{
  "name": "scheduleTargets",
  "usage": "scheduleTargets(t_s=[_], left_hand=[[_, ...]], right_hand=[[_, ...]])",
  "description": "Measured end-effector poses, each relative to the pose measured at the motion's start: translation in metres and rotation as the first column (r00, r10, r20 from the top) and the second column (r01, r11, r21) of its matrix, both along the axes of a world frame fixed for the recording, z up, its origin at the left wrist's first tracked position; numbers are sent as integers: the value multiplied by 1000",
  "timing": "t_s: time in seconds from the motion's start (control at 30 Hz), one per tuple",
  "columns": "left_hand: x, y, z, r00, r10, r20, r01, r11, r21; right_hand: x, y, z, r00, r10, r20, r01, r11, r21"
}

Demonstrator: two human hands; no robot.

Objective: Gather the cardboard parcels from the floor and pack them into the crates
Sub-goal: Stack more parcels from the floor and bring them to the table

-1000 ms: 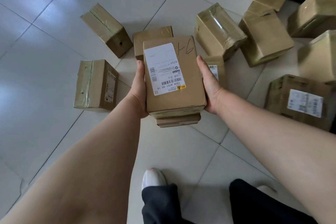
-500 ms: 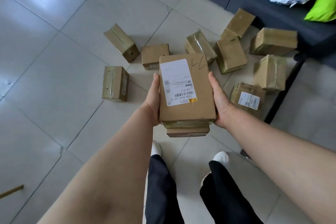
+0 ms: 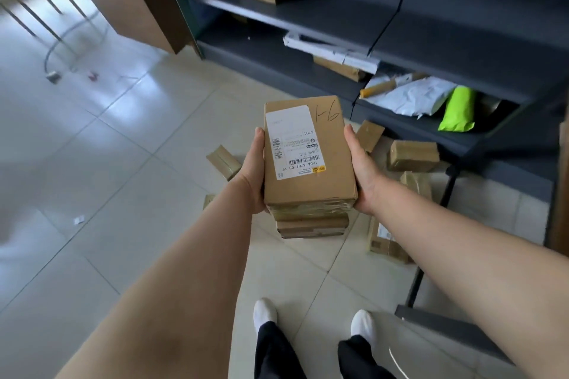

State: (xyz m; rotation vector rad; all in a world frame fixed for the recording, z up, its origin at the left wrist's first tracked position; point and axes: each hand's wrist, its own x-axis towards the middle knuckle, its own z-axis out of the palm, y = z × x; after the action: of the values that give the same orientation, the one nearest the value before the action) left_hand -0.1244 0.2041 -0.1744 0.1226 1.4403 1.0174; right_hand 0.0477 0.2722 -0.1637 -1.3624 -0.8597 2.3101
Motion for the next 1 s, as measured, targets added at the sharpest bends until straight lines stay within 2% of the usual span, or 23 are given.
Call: scheduleTargets(t_s=[0.13, 0.53, 1.0], left_hand=[[23, 9, 58, 999, -27, -32, 30, 997, 77], [91, -10, 175, 958, -251, -135, 276, 937, 216], [221, -36, 292, 790, -538, -293, 609, 745, 274]], right_hand=[[25, 8, 56, 999, 37, -20, -36, 997, 67], [104, -49, 166, 979, -202, -30, 203, 953, 225], [237, -120, 264, 849, -528, -38, 493, 762, 420]])
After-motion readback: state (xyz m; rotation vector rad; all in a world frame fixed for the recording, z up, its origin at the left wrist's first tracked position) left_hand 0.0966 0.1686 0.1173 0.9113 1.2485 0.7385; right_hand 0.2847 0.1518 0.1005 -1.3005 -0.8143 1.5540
